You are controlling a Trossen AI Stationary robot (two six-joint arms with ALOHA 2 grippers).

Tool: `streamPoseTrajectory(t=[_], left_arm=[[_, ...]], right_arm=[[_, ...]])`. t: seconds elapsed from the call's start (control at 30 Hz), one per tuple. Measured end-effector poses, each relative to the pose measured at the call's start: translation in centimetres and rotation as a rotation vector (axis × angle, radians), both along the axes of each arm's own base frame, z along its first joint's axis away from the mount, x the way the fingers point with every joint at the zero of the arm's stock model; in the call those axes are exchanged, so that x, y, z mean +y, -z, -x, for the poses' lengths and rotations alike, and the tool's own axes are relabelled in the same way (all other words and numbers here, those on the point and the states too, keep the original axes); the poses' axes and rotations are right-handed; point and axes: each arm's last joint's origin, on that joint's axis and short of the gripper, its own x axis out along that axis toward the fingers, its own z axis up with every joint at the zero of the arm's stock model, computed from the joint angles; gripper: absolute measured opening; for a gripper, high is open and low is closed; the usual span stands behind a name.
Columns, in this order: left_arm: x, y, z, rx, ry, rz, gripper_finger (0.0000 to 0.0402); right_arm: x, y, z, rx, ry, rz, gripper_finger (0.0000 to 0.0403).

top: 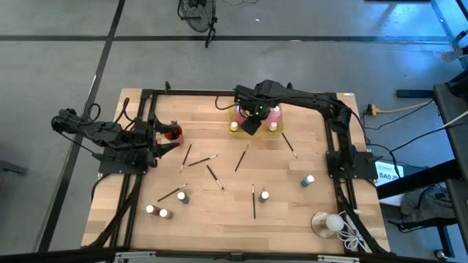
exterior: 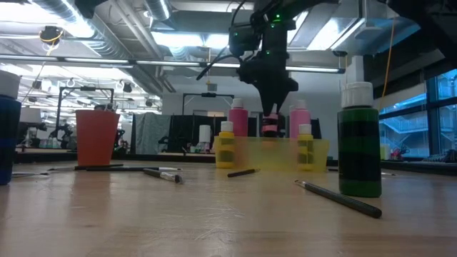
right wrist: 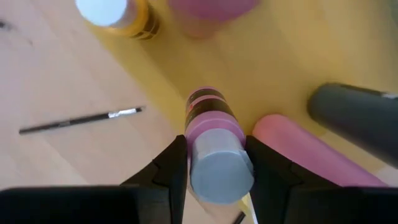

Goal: Pick & Place Paint Supplies
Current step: Put the small light pink paint bottle into the yellow bin

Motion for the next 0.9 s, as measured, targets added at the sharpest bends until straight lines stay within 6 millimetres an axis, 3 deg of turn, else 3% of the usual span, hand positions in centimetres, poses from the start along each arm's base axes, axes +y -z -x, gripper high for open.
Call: streamPoseTrajectory(t=[0.4, 0.9], left_arm=[[0.0, 0.0, 0.0, 0.000, 0.000, 0.000, 0.0269], [0.0, 0.0, 0.0, 0.000, 0.000, 0.000, 0.0269]], right_arm=[[0.0, 0.2, 0.1, 0.041, -0.371, 0.018, 0.0128], [0.1, 3.3, 1.2, 0.205, -0.747, 0.045, 0.0128]])
